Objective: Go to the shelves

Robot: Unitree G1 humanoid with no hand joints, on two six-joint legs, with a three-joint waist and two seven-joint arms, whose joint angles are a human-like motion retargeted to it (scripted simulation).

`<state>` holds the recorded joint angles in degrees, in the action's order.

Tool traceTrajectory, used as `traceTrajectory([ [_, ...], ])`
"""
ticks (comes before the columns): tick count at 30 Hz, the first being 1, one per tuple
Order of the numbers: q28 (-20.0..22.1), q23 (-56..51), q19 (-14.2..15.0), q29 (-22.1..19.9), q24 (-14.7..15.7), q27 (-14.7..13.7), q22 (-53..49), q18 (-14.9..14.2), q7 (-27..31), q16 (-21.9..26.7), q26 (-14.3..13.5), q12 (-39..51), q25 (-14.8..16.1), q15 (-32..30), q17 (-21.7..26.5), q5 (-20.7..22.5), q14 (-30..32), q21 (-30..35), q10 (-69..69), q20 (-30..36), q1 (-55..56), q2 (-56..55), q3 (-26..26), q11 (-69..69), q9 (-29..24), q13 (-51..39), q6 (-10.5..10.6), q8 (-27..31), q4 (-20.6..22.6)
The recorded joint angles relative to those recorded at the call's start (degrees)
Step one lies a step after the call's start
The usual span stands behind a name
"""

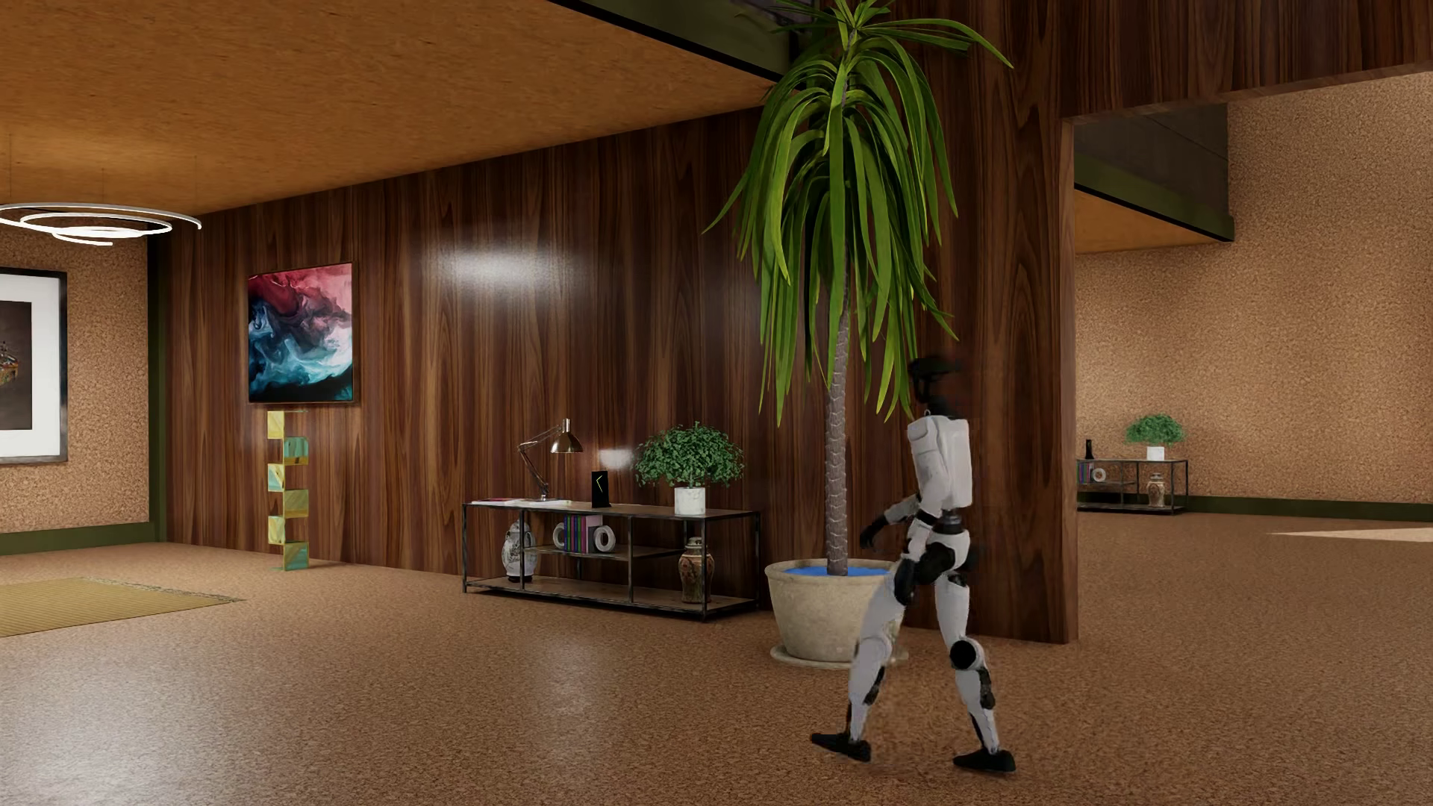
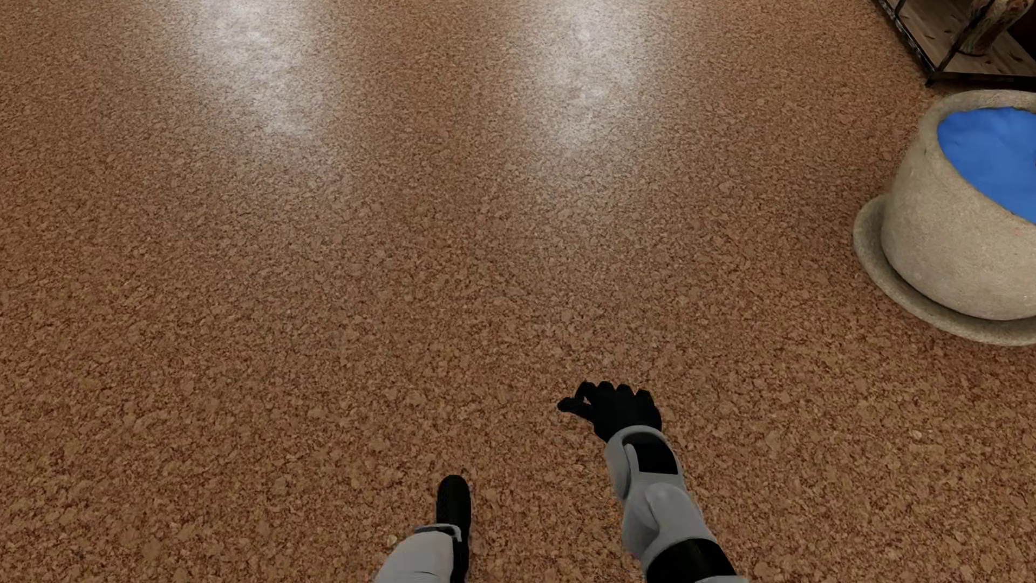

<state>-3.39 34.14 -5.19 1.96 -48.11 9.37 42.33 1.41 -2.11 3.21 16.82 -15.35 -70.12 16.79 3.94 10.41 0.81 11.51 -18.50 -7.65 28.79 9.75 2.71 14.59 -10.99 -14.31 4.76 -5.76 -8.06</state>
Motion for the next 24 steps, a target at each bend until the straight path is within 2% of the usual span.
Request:
traceTrajectory([
  [1, -1.1, -2.0, 0.3, -0.8, -1.8, 0.7, 1.4, -4.1, 1.8, -0.2, -0.1, -0.7, 1.9, 1.8, 1.0, -0.1, -2.3, 0.8, 8.6, 0.8, 0.2, 2.0, 0.1, 0.0, -0.2, 0.0, -0.1, -0.3, 2.4],
  [2, -2.9, -4.0, 0.8, -2.2, -3.4, 1.3, 2.4, -4.2, 0.9, -0.3, -0.9, -1.2, 4.1, 3.8, 1.9, -0.5, -2.7, 0.9, 10.4, 1.6, 1.0, 4.3, 0.0, 0.3, -0.4, 0.9, -0.2, -1.2, 4.2],
  [3, -4.6, -4.9, 1.6, -2.5, -4.6, 2.5, 2.9, -3.7, -1.5, -0.7, -1.4, -1.6, 5.1, 5.2, 3.1, -1.3, -1.6, 1.1, 7.2, 1.8, 1.6, 6.7, 0.1, 0.7, -0.6, 2.6, -0.5, -2.5, 5.4],
  [4, -5.4, -5.0, 2.7, -1.9, -6.2, 3.8, 2.9, -1.7, -4.1, -0.9, -1.1, -2.3, 5.7, 5.5, 3.7, -2.0, -2.7, 1.4, 0.3, 1.5, 2.0, 8.8, 0.5, 2.4, -0.7, 4.5, -0.8, -3.5, 5.5],
  [5, -4.5, -3.8, 3.1, -1.3, -7.0, 4.8, 1.4, 0.2, -6.2, -1.7, -0.6, -3.7, 5.7, 2.7, 3.9, -2.7, -3.2, 2.0, -4.8, -0.2, 1.4, 11.0, 1.1, 4.3, -0.4, 6.4, -1.4, -3.5, 4.9],
  [6, -1.0, -1.4, 3.5, 0.0, -4.9, 6.1, -1.2, 4.9, -8.3, -4.0, 0.2, -5.5, 4.4, -1.2, 4.2, -4.0, 2.6, 2.7, -7.2, -4.3, -0.1, 12.1, 1.6, 6.9, 0.0, 8.1, -2.0, -3.0, 4.3],
  [7, 2.7, 1.6, 2.4, 0.7, -2.2, 8.3, -3.1, 6.6, -9.4, -5.9, 0.5, -7.0, 2.6, -6.7, 4.0, -5.5, 1.2, 2.5, -12.3, -8.0, 0.4, 11.1, 2.0, 13.0, 0.2, 10.4, -3.0, -3.4, 4.1],
  [9, 6.5, 9.0, 8.1, 2.6, 2.1, 13.2, -2.2, 6.1, -10.7, -7.7, 2.8, -7.1, 1.6, -17.9, 2.2, -10.5, -6.9, -1.1, -19.3, -12.3, -1.2, 3.8, 1.8, 34.4, 0.3, 16.1, -5.2, -4.7, 5.1],
  [10, 6.4, 13.9, 9.8, 6.4, 2.4, 14.8, -0.1, 5.6, -11.6, -7.5, 4.5, -5.8, 0.5, -23.9, 2.0, -13.5, -9.7, -1.4, -19.9, -12.4, -3.6, -2.0, 1.3, 45.6, 0.3, 17.8, -6.3, -3.6, 5.7],
  [11, 4.2, 17.4, 9.5, 10.7, 0.7, 14.6, 2.4, 5.1, -12.5, -6.5, 5.7, -3.8, -0.5, -22.5, 2.2, -15.6, -11.9, -1.3, -19.2, -10.6, -6.7, -8.3, 0.6, 54.4, 0.4, 19.2, -7.4, -1.7, 6.3],
  [12, 1.6, 19.8, 7.4, 15.2, -2.6, 11.5, 4.5, 4.5, -13.0, -4.9, 5.8, -1.6, -4.5, -19.4, 3.6, -16.6, -13.5, 1.8, -17.7, -7.3, -10.2, -14.6, -0.2, 60.6, 0.5, 20.7, -8.2, 0.1, 6.8],
  [13, -0.3, 19.8, 7.2, 17.3, -6.1, 7.6, 5.6, 4.0, -13.2, -3.3, 4.2, 0.9, -7.9, -18.4, 5.1, -17.5, -14.7, 3.8, -15.6, -3.6, -13.7, -20.4, -1.3, 63.9, 0.7, 22.5, -8.7, 1.2, 7.3],
  [14, -1.5, 18.2, 6.6, 17.4, -9.1, 4.6, 6.3, 3.5, -13.0, -1.6, 1.4, 3.1, -10.3, -19.0, 6.3, -18.6, -15.8, 3.8, -13.4, -0.9, -17.3, -25.5, -2.4, 64.5, 0.9, 25.2, -9.1, 1.8, 7.9],
  [15, -1.2, 15.5, 5.5, 16.8, -10.3, 3.8, 6.1, 3.0, -12.7, -0.5, -1.0, 5.6, -10.3, -19.2, 6.0, -19.5, -17.0, 0.9, -11.3, 0.8, -20.8, -30.0, -3.7, 62.2, 1.2, 28.4, -9.2, 1.8, 8.5],
  [16, -0.2, 12.3, 4.9, 15.1, -10.1, 4.4, 5.3, 2.4, -12.4, 0.1, -3.1, 8.3, -7.7, -18.0, 4.3, -19.8, -18.4, -4.0, -9.5, 1.8, -24.0, -34.1, -5.0, 57.8, 1.4, 31.1, -9.3, 1.8, 8.9],
  [18, 1.0, 7.9, 4.2, 10.2, -7.2, 6.1, 2.3, 1.3, -12.5, 1.6, -6.3, 13.5, -0.1, -17.9, 0.1, -19.5, -21.6, -13.9, -6.7, 2.9, -29.9, -39.7, -7.0, 41.5, 1.7, 34.6, -9.2, 1.0, 9.4],
  [19, 2.1, 6.8, 2.7, 7.9, -5.1, 6.6, 0.6, 0.6, -13.1, 2.4, -6.8, 15.8, 3.5, -18.7, -1.9, -18.5, -23.0, -17.5, -5.1, 3.1, -33.2, -40.4, -7.6, 29.1, 1.7, 35.2, -9.1, -0.1, 9.9],
  [20, 3.1, 6.4, 4.8, 6.3, -3.4, 7.2, -1.0, 0.0, -13.9, 3.2, -7.0, 17.9, 5.3, -21.6, -3.3, -16.4, -23.7, -19.6, -2.4, 3.5, -36.5, -39.4, -8.0, 13.3, 1.8, 35.1, -9.0, -0.8, 10.3],
  [21, 4.3, 6.6, 6.1, 6.3, -2.4, 8.2, -2.3, -0.5, -14.9, 4.0, -7.1, 19.7, 4.8, -22.0, -3.8, -13.5, -24.3, -20.2, 0.2, 3.9, -40.0, -38.5, -8.3, -0.9, 1.9, 34.4, -8.8, -0.4, 11.0],
  [22, 5.6, 7.6, 9.6, 7.7, -1.3, 8.1, -3.2, -1.0, -15.9, 4.5, -6.9, 21.1, 2.2, -18.8, -3.4, -10.3, -24.9, -19.2, 2.0, 3.9, -43.4, -38.7, -8.5, -8.8, 2.0, 33.2, -8.5, 1.5, 11.6],
  [23, 6.2, 9.2, 7.3, 9.3, -0.3, 7.6, -3.4, -1.7, -17.1, 4.8, -6.2, 22.1, -0.8, -17.3, -2.7, -8.6, -25.3, -18.2, 2.5, 3.6, -46.2, -39.8, -8.5, -8.7, 1.9, 31.3, -8.3, 0.3, 11.8],
  [24, 5.9, 11.3, 3.3, 11.7, 0.6, 7.1, -3.1, -2.7, -18.1, 5.0, -5.2, 22.8, -4.7, -19.7, -1.8, -8.3, -25.2, -16.9, 1.8, 3.5, -48.4, -40.5, -8.5, -4.1, 1.9, 29.1, -7.9, -3.5, 11.6],
])
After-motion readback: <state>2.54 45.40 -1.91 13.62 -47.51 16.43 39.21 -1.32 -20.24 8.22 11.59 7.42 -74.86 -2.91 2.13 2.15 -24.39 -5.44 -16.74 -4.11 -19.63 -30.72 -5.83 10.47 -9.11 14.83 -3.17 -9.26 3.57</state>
